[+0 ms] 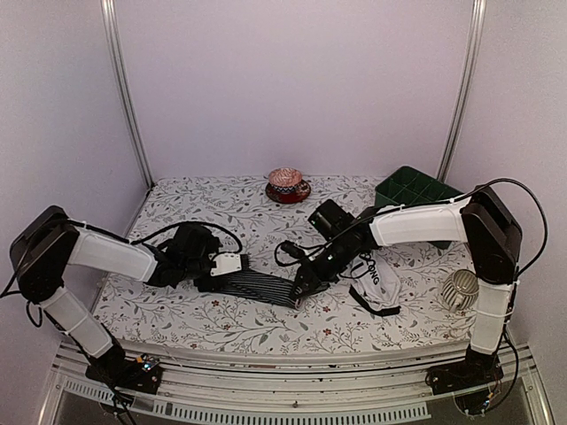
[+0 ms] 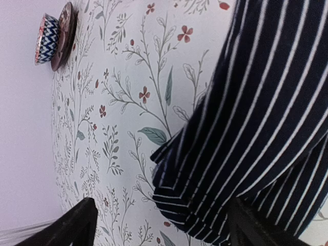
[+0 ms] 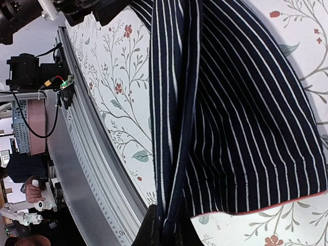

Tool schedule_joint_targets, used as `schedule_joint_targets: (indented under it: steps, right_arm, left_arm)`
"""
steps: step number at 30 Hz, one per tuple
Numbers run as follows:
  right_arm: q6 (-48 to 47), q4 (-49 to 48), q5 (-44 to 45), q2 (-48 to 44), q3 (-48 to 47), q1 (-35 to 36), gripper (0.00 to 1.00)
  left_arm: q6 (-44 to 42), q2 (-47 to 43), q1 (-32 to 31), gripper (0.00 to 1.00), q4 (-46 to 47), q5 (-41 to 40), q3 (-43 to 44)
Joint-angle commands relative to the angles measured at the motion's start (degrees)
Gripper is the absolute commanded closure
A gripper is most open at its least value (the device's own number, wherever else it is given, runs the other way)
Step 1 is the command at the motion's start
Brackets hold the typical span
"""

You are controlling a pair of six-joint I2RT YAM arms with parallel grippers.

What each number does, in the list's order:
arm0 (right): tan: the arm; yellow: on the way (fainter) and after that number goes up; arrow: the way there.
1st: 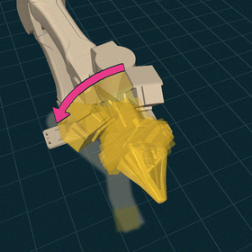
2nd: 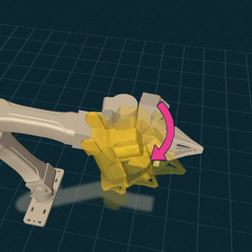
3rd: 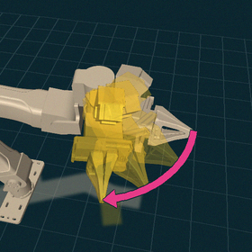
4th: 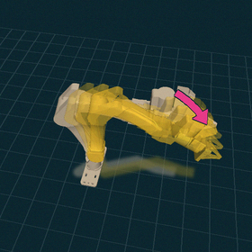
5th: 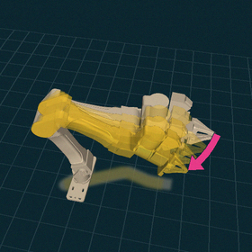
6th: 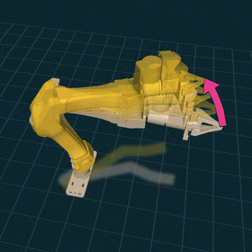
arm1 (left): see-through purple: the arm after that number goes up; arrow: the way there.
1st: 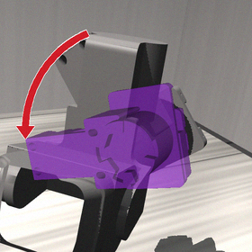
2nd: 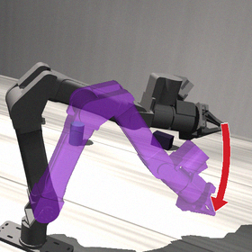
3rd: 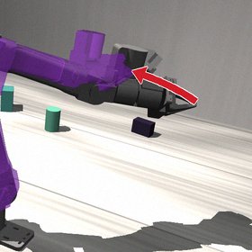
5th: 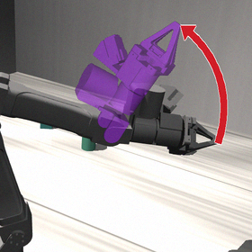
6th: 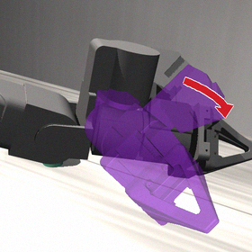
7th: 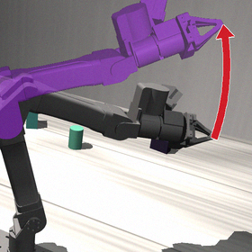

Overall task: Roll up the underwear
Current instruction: Smooth out the underwear at the center of the board.

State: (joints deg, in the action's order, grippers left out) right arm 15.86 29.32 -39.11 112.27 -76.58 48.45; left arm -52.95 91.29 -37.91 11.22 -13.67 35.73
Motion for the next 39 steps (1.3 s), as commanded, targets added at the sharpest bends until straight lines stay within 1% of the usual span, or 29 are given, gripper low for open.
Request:
schedule_joint_targets:
  steps: [1,7,10,14,17,20,24,27,30,35,39]
  right_arm:
    - [3.35,-4.17,-2.29,1.22,-0.33,1.41,0.97]
    - [5.05,-5.60,-2.59,3.65,-1.92,2.64,0.97]
    - [5.45,-5.85,-2.49,4.05,-2.46,2.62,0.97]
    - [4.49,-4.68,-2.34,3.89,-2.67,2.67,0.96]
    - [3.86,-4.03,-0.82,3.14,-2.13,2.39,0.96]
    - [3.87,-4.05,-0.83,2.79,-2.02,1.50,0.96]
    - [3.46,-3.22,-0.79,3.10,-2.40,-0.07,0.94]
    - [2.72,-2.77,-1.20,3.54,-2.44,-1.67,0.94]
    - [1.97,-2.30,-1.59,3.81,-2.52,-3.35,0.93]
    - [0.64,-1.68,-2.67,4.68,-2.32,-6.23,0.93]
    - [0.06,-1.78,-3.33,4.89,-2.30,-6.82,0.92]
  left_arm:
    - [-4.75,-4.52,2.85,0.02,-4.87,6.55,2.31]
    - [-9.60,-13.94,2.87,0.01,-13.84,18.97,2.55]
    - [-10.17,-16.86,1.89,0.02,-17.66,25.24,3.18]
    - [-9.27,-16.32,0.53,0.02,-19.89,32.84,4.78]
    - [-6.77,-12.66,-0.82,0.01,-19.94,35.41,7.24]
    - [-2.79,-8.21,-2.07,0.02,-16.95,33.61,9.61]
    - [0.97,-4.57,-3.18,0.02,-7.42,24.73,7.30]
    - [-0.35,-3.41,-3.22,0.01,-0.90,19.50,3.55]
    - [-1.83,-2.63,-3.22,0.01,1.57,15.91,1.11]
    - [-4.37,-2.60,-3.02,0.02,4.22,13.25,-1.81]
    - [-5.29,-2.25,-2.38,0.02,7.28,11.75,-3.72]
